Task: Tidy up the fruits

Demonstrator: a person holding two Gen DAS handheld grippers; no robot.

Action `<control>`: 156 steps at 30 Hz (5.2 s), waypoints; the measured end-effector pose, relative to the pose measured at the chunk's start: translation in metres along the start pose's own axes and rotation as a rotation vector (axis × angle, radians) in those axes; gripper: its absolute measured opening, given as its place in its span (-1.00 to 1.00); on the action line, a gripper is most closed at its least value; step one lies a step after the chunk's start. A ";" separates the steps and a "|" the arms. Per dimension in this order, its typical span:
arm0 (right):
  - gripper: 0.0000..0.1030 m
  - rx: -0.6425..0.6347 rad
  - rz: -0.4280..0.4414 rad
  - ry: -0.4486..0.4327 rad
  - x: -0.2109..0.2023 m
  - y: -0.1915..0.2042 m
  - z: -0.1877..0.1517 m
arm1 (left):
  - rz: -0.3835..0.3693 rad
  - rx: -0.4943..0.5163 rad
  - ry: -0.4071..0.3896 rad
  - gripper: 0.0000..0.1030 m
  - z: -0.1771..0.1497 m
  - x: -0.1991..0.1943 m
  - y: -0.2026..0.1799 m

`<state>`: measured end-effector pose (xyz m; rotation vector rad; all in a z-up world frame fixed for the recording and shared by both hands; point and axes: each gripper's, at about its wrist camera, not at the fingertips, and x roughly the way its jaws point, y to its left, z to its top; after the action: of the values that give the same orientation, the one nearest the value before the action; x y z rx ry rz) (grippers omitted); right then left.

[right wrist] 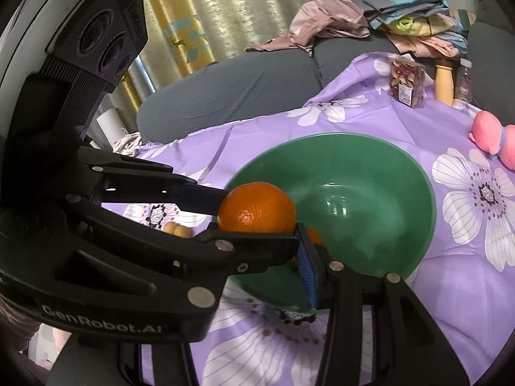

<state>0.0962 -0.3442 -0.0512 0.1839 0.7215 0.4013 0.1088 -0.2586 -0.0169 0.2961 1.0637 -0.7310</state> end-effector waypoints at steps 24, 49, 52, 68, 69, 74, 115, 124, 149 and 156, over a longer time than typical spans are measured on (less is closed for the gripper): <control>-0.01 0.006 -0.072 0.025 0.009 -0.015 0.001 | 0.003 -0.055 0.015 -0.08 0.008 0.016 0.011; 0.54 -0.067 -0.076 0.002 -0.028 0.046 -0.012 | 0.021 -0.502 -0.156 0.87 -0.103 -0.094 0.107; 0.56 -0.113 -0.047 0.015 -0.029 0.065 -0.016 | 0.009 -0.574 -0.175 0.87 -0.127 -0.103 0.118; 0.59 -0.257 0.120 0.183 0.007 0.139 -0.053 | -0.071 -0.681 -0.204 0.90 -0.223 -0.099 0.145; 0.59 -0.254 0.123 0.195 0.011 0.140 -0.055 | -0.042 -0.673 -0.199 0.90 -0.223 -0.098 0.144; 0.59 -0.249 0.132 0.243 0.028 0.145 -0.062 | 0.070 -0.599 -0.157 0.90 -0.219 -0.090 0.139; 0.06 -0.259 0.165 0.432 0.117 0.155 -0.058 | -0.072 -0.490 -0.083 0.20 -0.192 -0.042 0.154; -0.12 -0.295 0.158 0.468 0.138 0.160 -0.053 | -0.074 -0.507 -0.068 -0.11 -0.193 -0.035 0.165; -0.22 -0.282 0.115 0.333 0.088 0.144 -0.042 | -0.070 -0.388 -0.121 -0.13 -0.161 -0.057 0.124; -0.22 -0.240 0.070 0.240 0.057 0.123 -0.028 | -0.078 -0.298 -0.149 -0.13 -0.125 -0.062 0.097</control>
<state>0.0802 -0.2082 -0.0697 -0.0671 0.8973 0.5793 0.0704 -0.0941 -0.0341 -0.0553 1.0300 -0.6428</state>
